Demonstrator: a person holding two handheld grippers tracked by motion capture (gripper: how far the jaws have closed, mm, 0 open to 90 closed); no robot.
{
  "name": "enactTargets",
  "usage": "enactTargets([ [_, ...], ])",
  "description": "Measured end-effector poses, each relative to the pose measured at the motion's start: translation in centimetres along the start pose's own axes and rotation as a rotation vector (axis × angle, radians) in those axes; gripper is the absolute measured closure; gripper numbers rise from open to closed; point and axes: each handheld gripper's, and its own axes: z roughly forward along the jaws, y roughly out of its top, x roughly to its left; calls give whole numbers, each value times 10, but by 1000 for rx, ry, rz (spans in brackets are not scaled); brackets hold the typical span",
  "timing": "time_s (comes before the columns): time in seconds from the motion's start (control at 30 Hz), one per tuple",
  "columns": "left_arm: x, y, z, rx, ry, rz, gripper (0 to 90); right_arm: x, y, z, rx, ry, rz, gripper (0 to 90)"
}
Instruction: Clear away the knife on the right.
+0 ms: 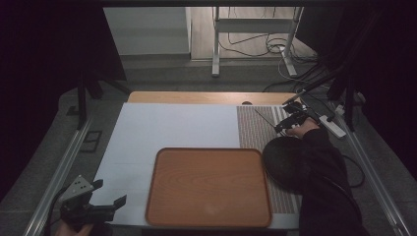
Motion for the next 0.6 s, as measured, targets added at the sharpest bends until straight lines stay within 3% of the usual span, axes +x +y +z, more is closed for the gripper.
enactTargets([
  [0.03, 0, 0, 0, 0, 0, 0, 25, 1, 2, 6, 27, -12, -3, 0],
  [0.23, 0, 0, 0, 0, 1, 1, 25, 2, 3, 15, 63, -35, -22, 6],
  [0.3, 0, 0, 0, 1, 1, 1, 24, 1, 4, 18, 84, -28, -41, 98],
  [0.33, 0, 0, 0, 1, 1, 1, 24, 1, 4, 18, 84, -28, -41, 98],
  [0.37, 0, 0, 0, 1, 1, 2, 24, 0, 4, 17, 84, 6, -41, 149],
  [0.43, 0, 0, 0, 2, 1, 3, 24, 1, 5, 13, 69, 13, -55, 342],
  [0.47, -1, 0, 0, 2, 2, 4, 24, 1, 5, 13, 69, 13, -55, 342],
  [0.53, -1, 0, 0, 2, 2, 5, 25, 3, 7, 10, 75, 28, -90, 511],
  [0.6, -1, 0, 0, 3, 2, 6, 24, 5, 10, 9, 91, 38, -115, 620],
])
